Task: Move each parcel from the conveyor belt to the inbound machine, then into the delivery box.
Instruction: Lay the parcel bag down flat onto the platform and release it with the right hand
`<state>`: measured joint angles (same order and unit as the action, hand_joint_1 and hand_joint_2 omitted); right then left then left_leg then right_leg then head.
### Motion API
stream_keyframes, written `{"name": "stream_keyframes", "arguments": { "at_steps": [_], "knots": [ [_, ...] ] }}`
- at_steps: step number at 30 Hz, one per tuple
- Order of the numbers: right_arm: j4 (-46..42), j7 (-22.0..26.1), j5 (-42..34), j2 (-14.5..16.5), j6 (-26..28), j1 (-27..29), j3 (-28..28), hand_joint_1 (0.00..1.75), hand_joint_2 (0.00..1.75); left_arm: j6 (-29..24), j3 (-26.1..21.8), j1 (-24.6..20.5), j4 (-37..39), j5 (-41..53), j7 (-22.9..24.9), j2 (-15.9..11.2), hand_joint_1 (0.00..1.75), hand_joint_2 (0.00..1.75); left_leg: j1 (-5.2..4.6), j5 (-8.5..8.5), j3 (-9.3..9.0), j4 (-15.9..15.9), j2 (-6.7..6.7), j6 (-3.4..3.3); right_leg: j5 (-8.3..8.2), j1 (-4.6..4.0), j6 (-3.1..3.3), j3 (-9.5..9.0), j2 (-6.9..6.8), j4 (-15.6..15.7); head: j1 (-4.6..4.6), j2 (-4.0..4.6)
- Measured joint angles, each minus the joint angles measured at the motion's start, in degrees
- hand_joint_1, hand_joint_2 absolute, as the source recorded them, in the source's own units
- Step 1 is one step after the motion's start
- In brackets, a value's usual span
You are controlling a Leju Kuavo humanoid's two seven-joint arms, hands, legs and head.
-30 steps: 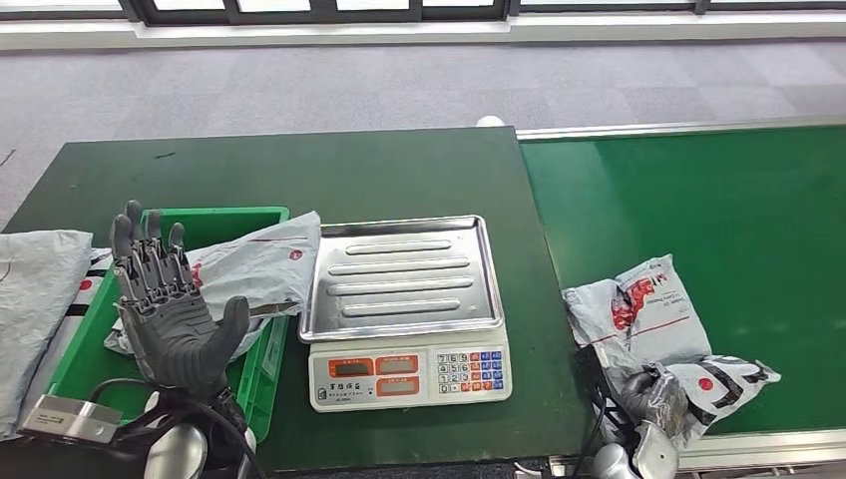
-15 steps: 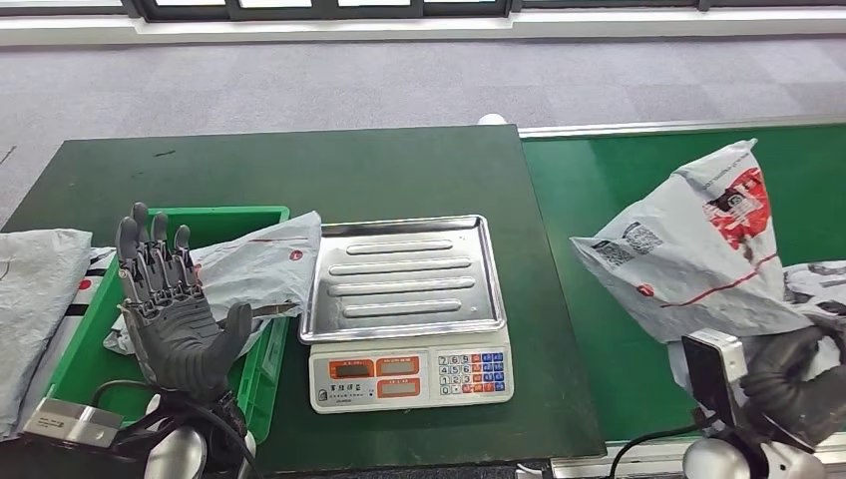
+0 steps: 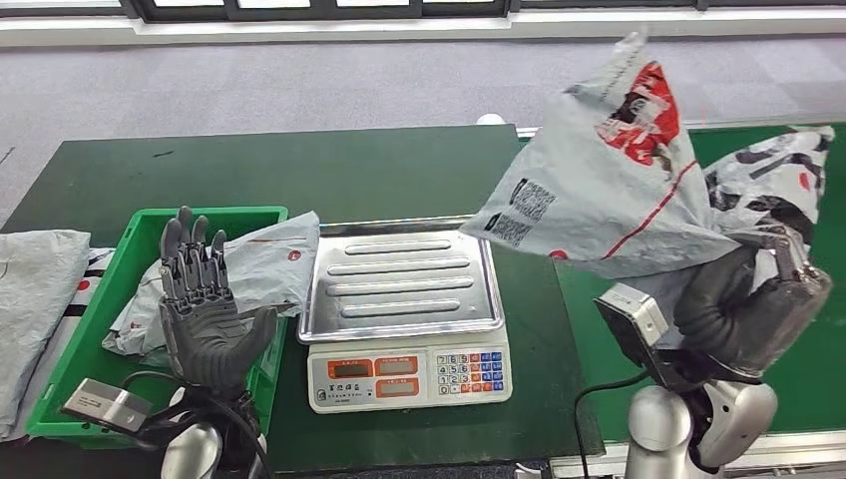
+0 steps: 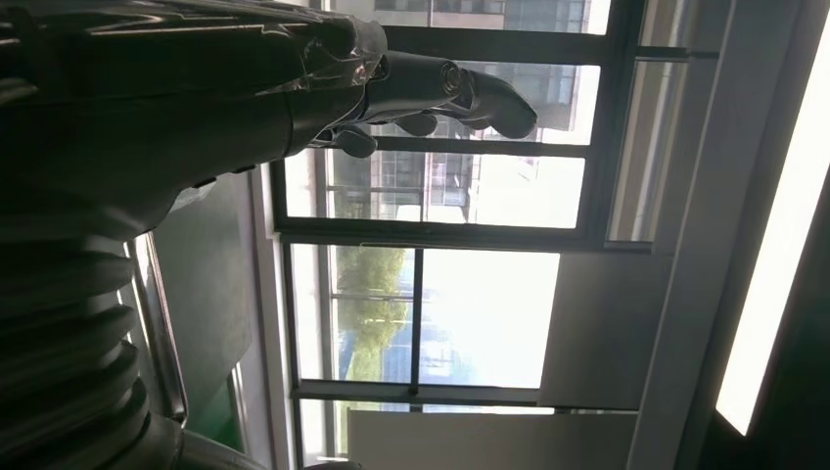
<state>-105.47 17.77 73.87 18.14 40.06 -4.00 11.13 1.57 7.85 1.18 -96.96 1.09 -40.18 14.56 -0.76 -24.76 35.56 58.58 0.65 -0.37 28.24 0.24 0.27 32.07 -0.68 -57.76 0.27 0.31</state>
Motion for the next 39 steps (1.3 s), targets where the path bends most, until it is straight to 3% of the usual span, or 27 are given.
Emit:
{"name": "stream_keyframes", "arguments": {
  "at_steps": [6, 10, 18, 31, 32, 35, 36, 38, 39],
  "knots": [
    [3.34, -1.01, 2.62, 0.01, 0.01, -1.25, -4.58, 1.75, 1.75, 0.75, -0.01, -0.41, 0.91, -0.01, -0.01, 0.00, 0.00, 1.75, -0.02, -0.02, 0.04, -0.02, 0.02, 0.00, 0.01, -0.03, 0.00, -0.06, 0.03, 0.00, -0.01, 0.00],
    [14.31, -5.54, 7.63, 0.11, -0.14, -3.70, -10.73, 1.75, 1.75, 0.96, 0.02, -1.58, 1.54, -0.10, -0.01, 0.00, 0.00, 1.75, 0.00, 0.01, 0.02, -0.03, 0.10, 0.02, -0.02, -0.05, 0.03, 0.02, 0.08, 0.00, 0.01, 0.00],
    [33.63, -8.13, 4.35, 0.55, -0.07, -7.46, -19.82, 1.75, 1.75, 0.79, 0.02, -3.47, 2.90, -0.50, -0.01, 0.02, 0.00, 1.75, 0.08, 0.11, 0.04, -0.03, -0.03, 0.10, -0.05, -0.15, 0.10, -0.02, -0.04, -0.03, -0.01, 0.00],
    [49.04, -9.35, 4.16, 1.15, 0.11, -9.98, -22.88, 1.75, 1.75, 1.03, 0.28, -3.65, 3.51, -1.03, -0.01, 0.02, 0.00, 1.75, 0.08, 0.06, 0.09, -0.03, -0.04, 0.12, 0.00, -0.15, 0.16, 0.04, -0.04, -0.03, -0.01, 0.00],
    [49.82, -9.36, 4.22, 1.19, 0.11, -10.10, -22.89, 1.56, 1.75, 1.11, 0.28, -3.67, 3.53, -0.99, -0.01, 0.02, 0.00, 1.75, 0.08, 0.06, 0.09, -0.03, -0.04, 0.12, 0.00, -0.15, 0.16, 0.04, -0.03, -0.03, -0.01, 0.00],
    [51.75, -9.02, 3.92, 1.28, -0.21, -10.51, -22.99, 0.25, 1.75, 1.27, 0.28, -4.07, 3.76, -0.97, -0.01, 0.03, 0.00, 1.75, 0.08, 0.06, 0.09, -0.03, -0.04, 0.12, 0.00, -0.15, 0.16, 0.04, -0.04, -0.03, -0.01, 0.00],
    [52.26, -8.51, 3.38, 1.31, -0.32, -10.64, -23.05, 0.00, 1.75, 1.32, 0.28, -4.26, 3.86, -0.95, -0.01, 0.03, 0.00, 1.75, 0.08, 0.07, 0.08, -0.03, -0.04, 0.12, 0.00, -0.15, 0.16, 0.04, -0.04, -0.03, -0.01, 0.00],
    [52.76, -6.10, 0.76, 1.33, -0.20, -10.71, -22.98, 0.00, 1.75, 1.27, 0.28, -4.47, 3.94, -0.90, -0.01, 0.04, 0.00, 1.75, 0.08, 0.07, 0.08, -0.02, -0.04, 0.12, 0.00, -0.15, 0.16, 0.05, -0.04, -0.03, -0.01, 0.00],
    [52.78, -4.20, -1.41, 1.33, -0.06, -10.66, -22.74, 0.00, 1.31, 1.15, 0.28, -4.48, 3.94, -0.89, -0.01, 0.04, 0.00, 1.75, 0.08, 0.06, 0.08, -0.02, -0.04, 0.12, 0.00, -0.15, 0.16, 0.05, -0.03, -0.03, -0.01, 0.00]
  ]
}}
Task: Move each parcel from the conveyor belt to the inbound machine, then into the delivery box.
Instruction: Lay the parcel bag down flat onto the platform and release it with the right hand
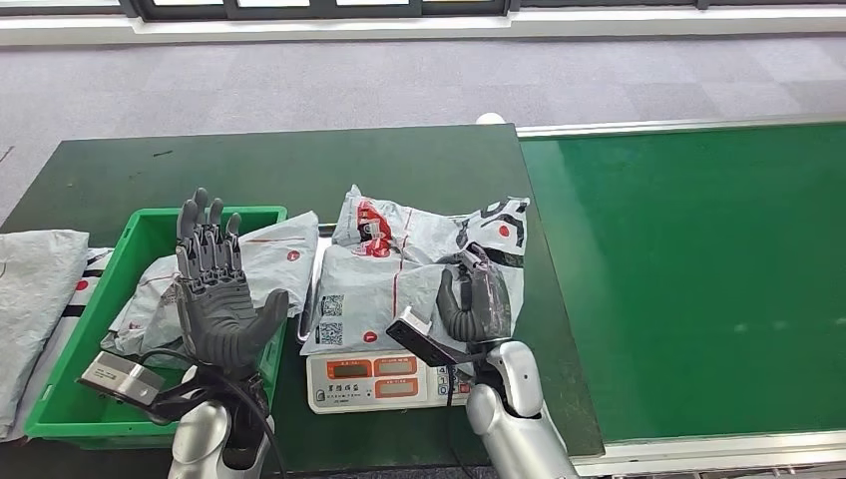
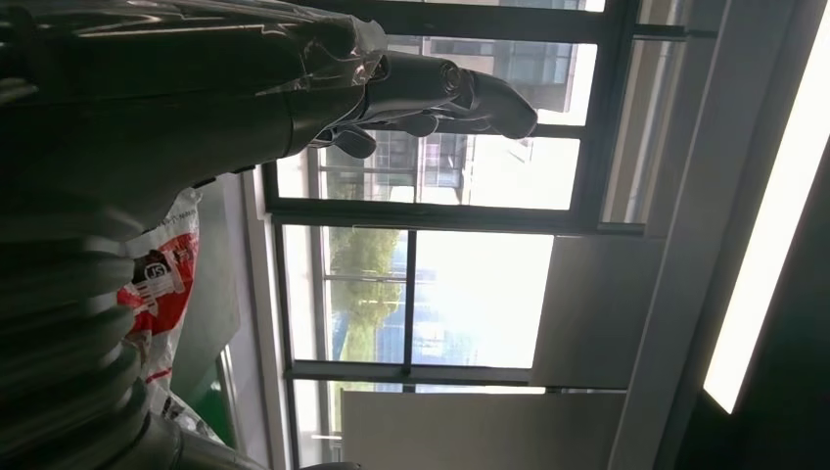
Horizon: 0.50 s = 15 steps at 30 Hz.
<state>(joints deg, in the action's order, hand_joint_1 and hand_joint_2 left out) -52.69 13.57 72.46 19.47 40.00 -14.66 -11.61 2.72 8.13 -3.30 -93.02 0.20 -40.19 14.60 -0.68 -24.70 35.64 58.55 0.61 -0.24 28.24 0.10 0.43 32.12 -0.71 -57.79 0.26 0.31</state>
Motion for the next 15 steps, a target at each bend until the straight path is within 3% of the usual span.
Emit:
{"name": "stream_keyframes", "arguments": {
  "at_steps": [3, 6, 15],
  "knots": [
    [-0.10, 7.43, -9.78, -0.01, 0.21, 0.29, 1.64, 0.00, 0.00, -0.46, 0.00, 0.01, -0.02, 0.00, 0.00, 0.00, 0.00, 1.75, 0.00, -0.01, 0.01, 0.00, 0.00, 0.00, 0.00, 0.00, 0.00, 0.00, 0.00, 0.00, 0.00, 0.00],
    [-0.12, 12.42, -18.01, -0.02, 0.22, 0.57, 3.31, 0.00, 0.00, -0.81, 0.00, 0.02, -0.06, 0.00, -0.02, 0.00, 0.00, 1.75, -0.01, -0.02, 0.03, 0.00, 0.00, -0.01, 0.00, 0.00, 0.00, 0.01, 0.00, 0.00, 0.00, 0.00],
    [-0.04, 15.66, -24.37, -0.04, 0.22, 0.75, 4.56, 0.00, 0.00, -1.28, 0.00, 0.04, -0.19, -0.01, -0.02, 0.00, 0.00, 1.75, 0.00, -0.02, 0.03, 0.00, 0.01, -0.01, 0.00, 0.00, 0.00, 0.01, 0.00, 0.00, 0.00, 0.00]
  ]
}}
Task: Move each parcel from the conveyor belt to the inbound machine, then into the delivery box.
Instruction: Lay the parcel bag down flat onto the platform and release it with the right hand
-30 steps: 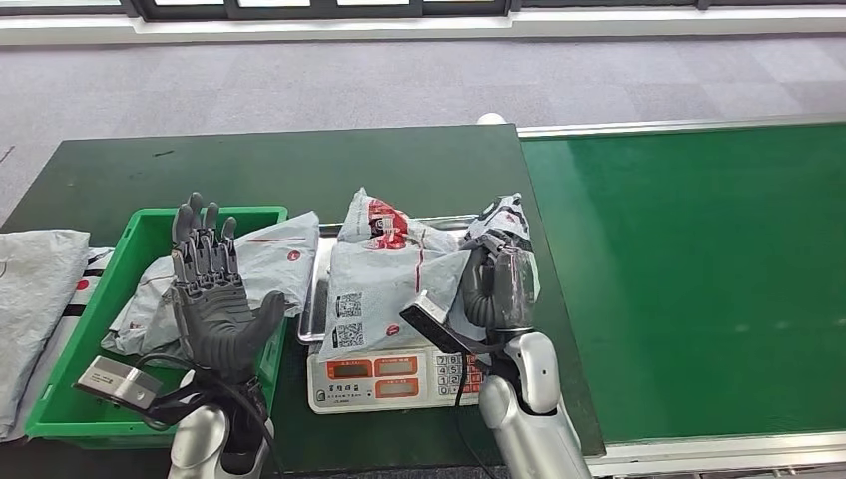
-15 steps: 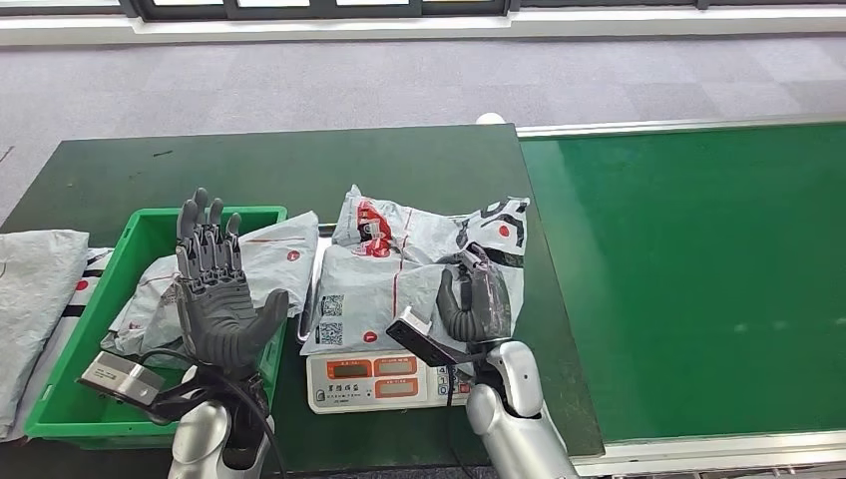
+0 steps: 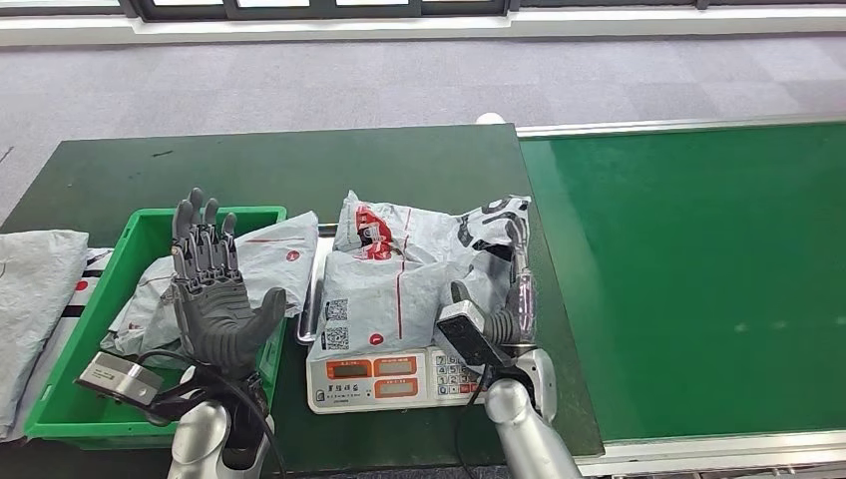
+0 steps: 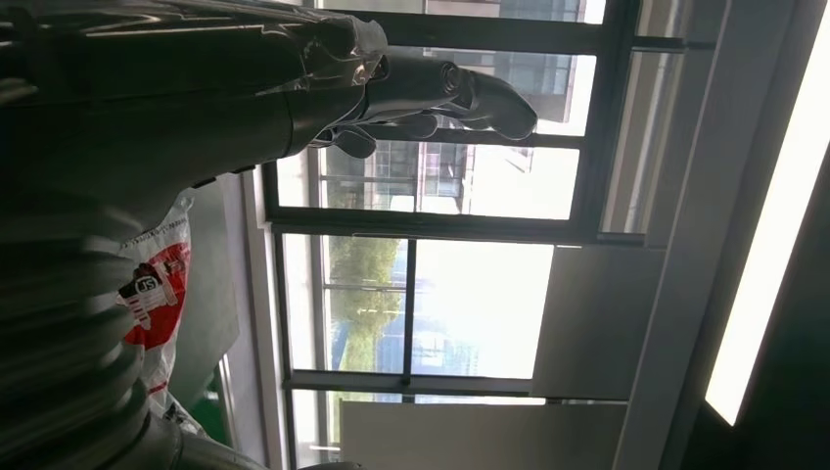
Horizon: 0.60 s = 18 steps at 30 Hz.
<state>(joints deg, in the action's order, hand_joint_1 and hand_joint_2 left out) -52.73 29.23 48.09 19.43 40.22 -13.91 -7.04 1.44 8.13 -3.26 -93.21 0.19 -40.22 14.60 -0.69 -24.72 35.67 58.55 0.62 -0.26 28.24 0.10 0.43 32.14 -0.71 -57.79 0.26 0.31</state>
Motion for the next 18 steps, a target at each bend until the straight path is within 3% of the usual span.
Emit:
{"name": "stream_keyframes", "arguments": {
  "at_steps": [7, 18],
  "knots": [
    [0.73, 10.04, -13.44, 0.00, -0.01, -0.34, -2.04, 0.00, 0.00, -0.31, 0.00, -0.02, -0.08, -0.15, 0.00, -0.02, 0.00, 1.75, 0.00, 0.00, 0.00, 0.00, 0.02, 0.00, 0.00, 0.00, 0.00, 0.02, 0.00, 0.00, 0.00, 0.00],
    [0.49, 11.18, -15.86, 0.04, -0.21, -0.63, -4.53, 0.00, 0.00, -0.39, 0.00, -0.04, -0.03, -0.14, 0.00, -0.02, 0.00, 1.75, 0.00, 0.00, 0.00, 0.00, 0.01, 0.00, 0.00, 0.01, 0.01, 0.04, 0.01, 0.00, 0.00, 0.00]
  ]
}}
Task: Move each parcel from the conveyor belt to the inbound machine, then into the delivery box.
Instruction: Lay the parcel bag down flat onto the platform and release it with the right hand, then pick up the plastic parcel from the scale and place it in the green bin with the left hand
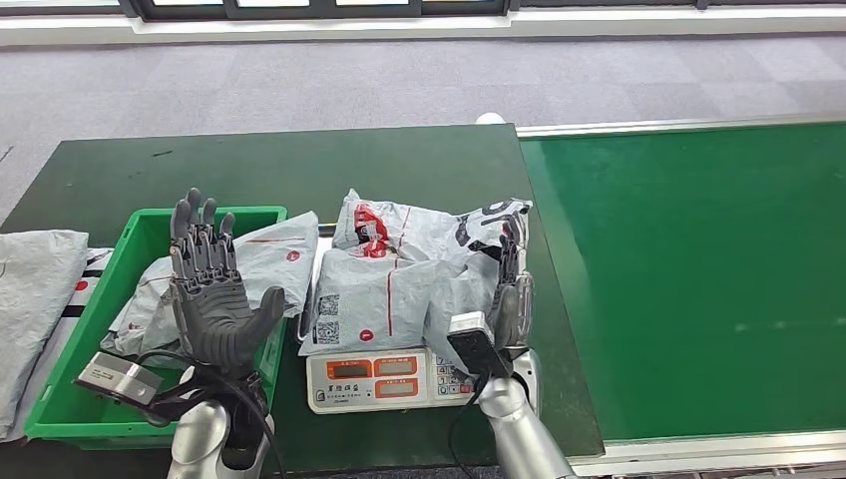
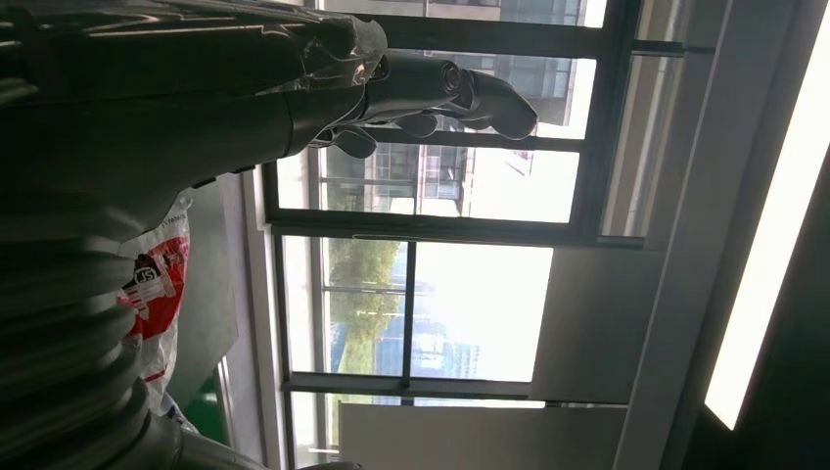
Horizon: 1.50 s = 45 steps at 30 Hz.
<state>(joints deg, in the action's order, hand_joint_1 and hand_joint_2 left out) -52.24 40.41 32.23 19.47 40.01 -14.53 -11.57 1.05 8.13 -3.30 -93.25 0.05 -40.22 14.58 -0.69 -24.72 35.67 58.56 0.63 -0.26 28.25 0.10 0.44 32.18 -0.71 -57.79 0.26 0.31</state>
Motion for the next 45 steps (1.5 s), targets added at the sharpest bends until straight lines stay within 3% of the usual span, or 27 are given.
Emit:
{"name": "stream_keyframes", "arguments": {
  "at_steps": [5, 7, 11, 17, 24, 32, 45],
  "knots": [
    [-8.36, 0.04, -6.91, -0.91, -0.61, 2.50, -3.77, 0.00, 0.00, -1.13, 0.00, -0.96, 0.82, 0.38, 0.01, -0.02, 0.00, 1.75, 0.00, 0.00, 0.00, 0.01, 0.00, 0.00, 0.00, 0.01, 0.00, 0.09, 0.00, 0.00, 0.00, 0.00],
    [-13.85, 0.05, -6.14, -1.48, -0.17, 4.53, -5.27, 0.00, 0.00, -2.18, 0.04, -1.95, 1.45, 0.89, 0.02, -0.01, 0.00, 1.75, 0.00, -0.01, 0.02, 0.02, -0.02, 0.00, 0.00, 0.01, 0.00, 0.09, -0.01, 0.00, 0.01, 0.00],
    [-26.23, 0.06, 7.61, -1.78, 0.19, 7.86, -3.23, 0.00, 1.75, -3.87, 0.71, -3.84, 3.95, 2.03, 0.03, 0.13, 0.00, 1.75, -0.02, -0.01, 0.06, 0.04, -0.03, -0.01, 0.00, 0.09, 0.00, 0.14, -0.02, 0.00, 0.01, 0.00],
    [-45.55, -0.14, 15.17, -1.75, 0.28, 11.69, 6.51, 0.00, 1.75, -8.14, 3.58, -6.91, 9.46, 3.89, 0.09, 0.49, 0.00, 1.75, -0.08, -0.02, 0.07, 0.06, -0.07, -0.04, -0.04, 0.15, -0.08, 0.09, -0.03, 0.01, -0.01, 0.00],
    [-56.61, -0.13, 18.05, -1.73, 0.16, 13.59, 10.42, 0.00, 1.75, -12.69, 9.91, -9.62, 13.86, 5.43, 0.07, 0.70, 0.00, 1.75, -0.09, -0.02, 0.07, 0.06, -0.03, -0.05, -0.07, 0.18, -0.12, 0.07, 0.00, 0.01, 0.00, 0.00],
    [-60.53, -0.14, 18.60, -1.70, 0.14, 14.16, 11.13, 0.00, 1.75, -12.23, 12.99, -13.91, 21.79, 7.47, 0.07, 1.82, 0.00, 1.75, -0.08, -0.01, 0.06, 0.06, -0.04, -0.05, -0.07, 0.17, -0.11, 0.05, 0.00, 0.01, -0.01, 0.00],
    [-60.61, -0.15, 18.52, -1.70, 0.14, 14.43, 11.18, 0.00, 1.75, -17.84, 15.97, -24.10, 51.35, 14.37, 1.77, 5.28, 0.00, 1.75, -0.11, -0.01, 0.06, 0.07, -0.01, -0.06, -0.13, 0.17, -0.19, 0.06, 0.03, 0.01, 0.00, 0.00]
  ]
}}
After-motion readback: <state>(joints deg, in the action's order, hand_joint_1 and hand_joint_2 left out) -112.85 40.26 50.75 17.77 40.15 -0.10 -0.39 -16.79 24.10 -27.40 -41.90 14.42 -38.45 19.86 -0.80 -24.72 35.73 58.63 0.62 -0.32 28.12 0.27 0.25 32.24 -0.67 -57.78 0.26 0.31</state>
